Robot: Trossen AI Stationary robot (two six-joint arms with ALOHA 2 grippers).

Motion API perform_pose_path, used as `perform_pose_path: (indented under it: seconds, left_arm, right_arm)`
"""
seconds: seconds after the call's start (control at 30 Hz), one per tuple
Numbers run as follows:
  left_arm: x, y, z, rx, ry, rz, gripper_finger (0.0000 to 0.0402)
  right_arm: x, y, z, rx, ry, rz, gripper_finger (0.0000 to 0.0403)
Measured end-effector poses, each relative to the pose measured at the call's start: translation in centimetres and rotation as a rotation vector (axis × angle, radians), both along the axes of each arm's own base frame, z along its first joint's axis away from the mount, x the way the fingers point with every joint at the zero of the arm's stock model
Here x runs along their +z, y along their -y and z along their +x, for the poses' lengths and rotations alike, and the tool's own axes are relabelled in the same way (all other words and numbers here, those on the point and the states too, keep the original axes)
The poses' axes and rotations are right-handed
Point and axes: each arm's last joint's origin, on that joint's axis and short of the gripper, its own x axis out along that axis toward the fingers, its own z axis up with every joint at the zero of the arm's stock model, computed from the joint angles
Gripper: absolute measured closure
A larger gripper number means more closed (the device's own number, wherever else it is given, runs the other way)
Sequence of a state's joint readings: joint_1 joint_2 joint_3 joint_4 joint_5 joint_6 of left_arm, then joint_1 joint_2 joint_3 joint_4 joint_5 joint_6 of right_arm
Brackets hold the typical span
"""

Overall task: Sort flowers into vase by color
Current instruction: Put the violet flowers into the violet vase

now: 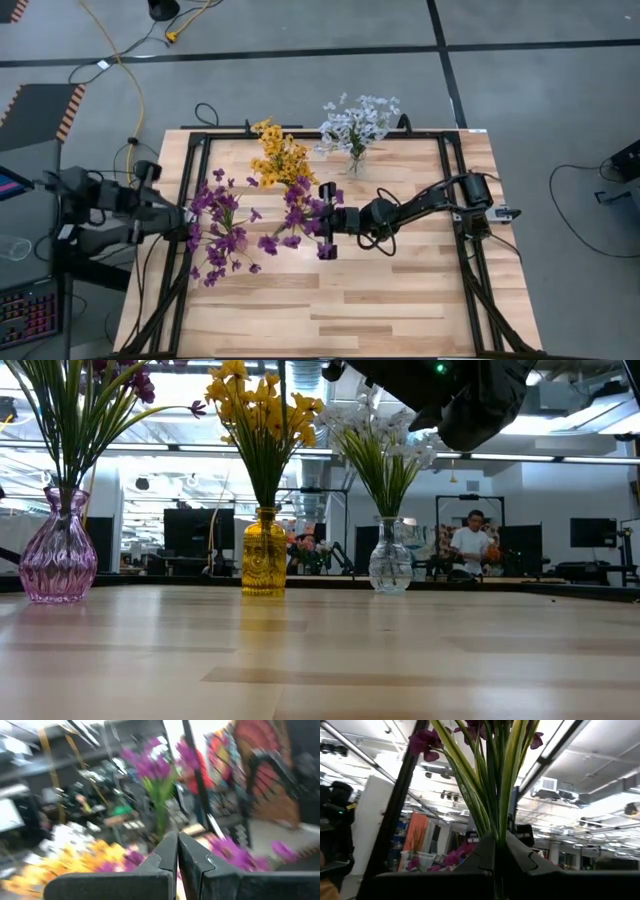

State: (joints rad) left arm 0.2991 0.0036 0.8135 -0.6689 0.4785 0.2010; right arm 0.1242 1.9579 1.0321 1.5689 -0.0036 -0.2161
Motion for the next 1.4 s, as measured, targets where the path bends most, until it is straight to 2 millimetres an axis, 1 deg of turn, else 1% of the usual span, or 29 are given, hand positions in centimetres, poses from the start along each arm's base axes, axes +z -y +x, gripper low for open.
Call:
perform_pose_path:
  seconds: [0.13, 0.2, 0.27, 0.4, 0.47, 0.6, 0.8, 0.9, 1.07, 1.17, 1.3, 1.4]
  left_arm:
    - [1.2, -0.3, -0.3, 0.011, 0.119, -0.054, 0.0401]
    - [1.2, -0.2, -0.3, -0.009, 0.108, -0.06, 0.0401]
    - [0.6, -0.3, 0.1, -0.017, 0.071, -0.095, 0.0401]
    - [-1.1, -0.8, 2.2, -0.021, 0.015, -0.2, 0.0401]
    - [-1.5, -1.1, 3.2, -0.026, 0.051, -0.223, 0.0402]
    - [-1.7, -1.3, 4.3, -0.074, 0.165, -0.227, 0.0401]
    - [-4.5, -2.1, 6.6, -0.048, 0.137, -0.317, 0.0401]
    - [-5.4, -2.4, 7.2, -0.02, 0.144, -0.326, 0.0401]
    - [-6.0, -2.5, 7.6, 0.012, 0.145, -0.302, 0.0401]
    - [-6.8, -2.7, 8.1, 0.015, 0.135, -0.304, 0.0401]
    - [-8.4, -2.8, 9.0, 0.046, 0.118, -0.318, 0.0401]
    - [-8.4, -2.7, 9.1, 0.064, 0.165, -0.298, 0.0401]
  right_arm:
    - [0.0, 0.0, 0.0, -0.009, 0.0, -0.001, 0.0361]
    - [0.0, 0.0, 0.0, -0.018, 0.002, -0.011, 0.0361]
    - [0.0, 0.0, 0.0, -0.023, 0.003, -0.019, 0.0361]
    - [0.0, 0.0, 0.0, -0.022, 0.004, -0.019, 0.0361]
    - [0.0, -0.1, 0.0, -0.017, 0.004, -0.021, 0.0361]
    - [0.0, -0.2, 0.0, -0.011, 0.004, -0.022, 0.0361]
    - [0.0, -0.2, 0.0, -0.009, 0.005, -0.023, 0.0361]
    - [0.0, -0.2, 0.0, -0.004, 0.006, -0.028, 0.0361]
    - [0.2, -0.3, -0.1, -0.001, 0.011, -0.03, 0.0361]
    - [0.7, -0.2, -0.6, -0.016, 0.024, -0.049, 0.0361]
    - [1.2, -0.2, -2.2, -0.026, 0.028, -0.071, 0.0361]
    - [1.3, -0.2, -3.7, -0.029, 0.017, -0.085, 0.0361]
